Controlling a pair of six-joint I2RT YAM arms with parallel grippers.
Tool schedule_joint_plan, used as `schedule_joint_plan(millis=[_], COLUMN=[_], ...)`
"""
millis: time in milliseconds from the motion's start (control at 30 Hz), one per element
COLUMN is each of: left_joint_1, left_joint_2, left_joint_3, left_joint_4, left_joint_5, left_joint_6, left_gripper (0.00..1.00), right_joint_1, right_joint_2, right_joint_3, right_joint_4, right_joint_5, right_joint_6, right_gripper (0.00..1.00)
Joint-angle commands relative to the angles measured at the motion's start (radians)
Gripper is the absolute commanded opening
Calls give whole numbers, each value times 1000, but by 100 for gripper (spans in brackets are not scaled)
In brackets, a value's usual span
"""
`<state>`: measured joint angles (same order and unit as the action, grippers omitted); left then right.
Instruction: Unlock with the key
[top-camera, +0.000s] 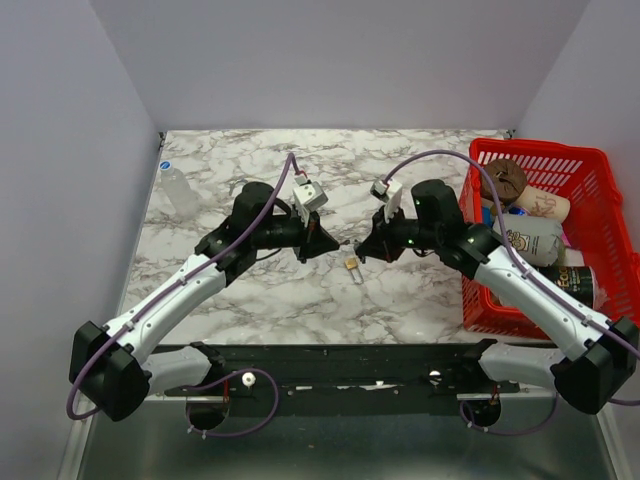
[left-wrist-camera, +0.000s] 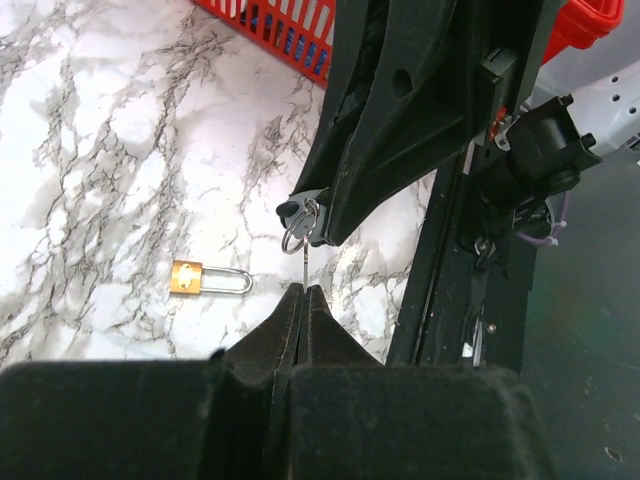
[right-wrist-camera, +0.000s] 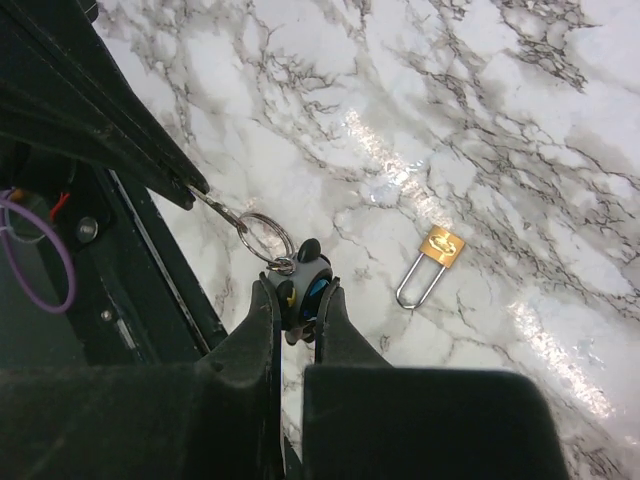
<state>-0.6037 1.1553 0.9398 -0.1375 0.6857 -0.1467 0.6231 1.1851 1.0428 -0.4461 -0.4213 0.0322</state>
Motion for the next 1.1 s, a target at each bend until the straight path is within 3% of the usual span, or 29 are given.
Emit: schedule_joint_plan(millis=[0, 100, 133, 267, 333, 433, 733, 900, 1067], left_joint_1=[5, 5, 5, 5, 5, 4, 4, 4, 2], left_joint_2=[9, 14, 14, 17, 20, 21, 17, 17, 18], left_joint_3=[33, 37, 37, 47, 53, 57, 59, 57, 56], left_joint_4=[-33, -39, -42, -76, -86, -96, -102, -99, -94], left_joint_5=[17, 46, 52, 81, 121, 220, 239, 247, 261], left_joint_6=[29, 36, 41, 67, 78, 85, 93, 93, 91], left_gripper=[0, 0, 0, 0, 0, 0, 0, 0, 0], right_joint_1=[-10, -8, -10, -10, -10, -10, -8, -10, -10], right_joint_2=[-28, -25, -28, -74, -111, -147, -68, -65, -65], right_joint_3=[23, 23, 23, 13, 7, -18, -6, -6, -10], right_joint_4=[-60, -60, -60, -54, -42, 30, 57, 70, 89], right_joint_5=[133, 95, 78, 30, -34, -213, -340, -347, -366], right_joint_6=[-21, -49, -54, -71, -84, -69, -61, -58, -57], right_gripper=[2, 30, 46, 61, 62, 51, 36, 37, 45])
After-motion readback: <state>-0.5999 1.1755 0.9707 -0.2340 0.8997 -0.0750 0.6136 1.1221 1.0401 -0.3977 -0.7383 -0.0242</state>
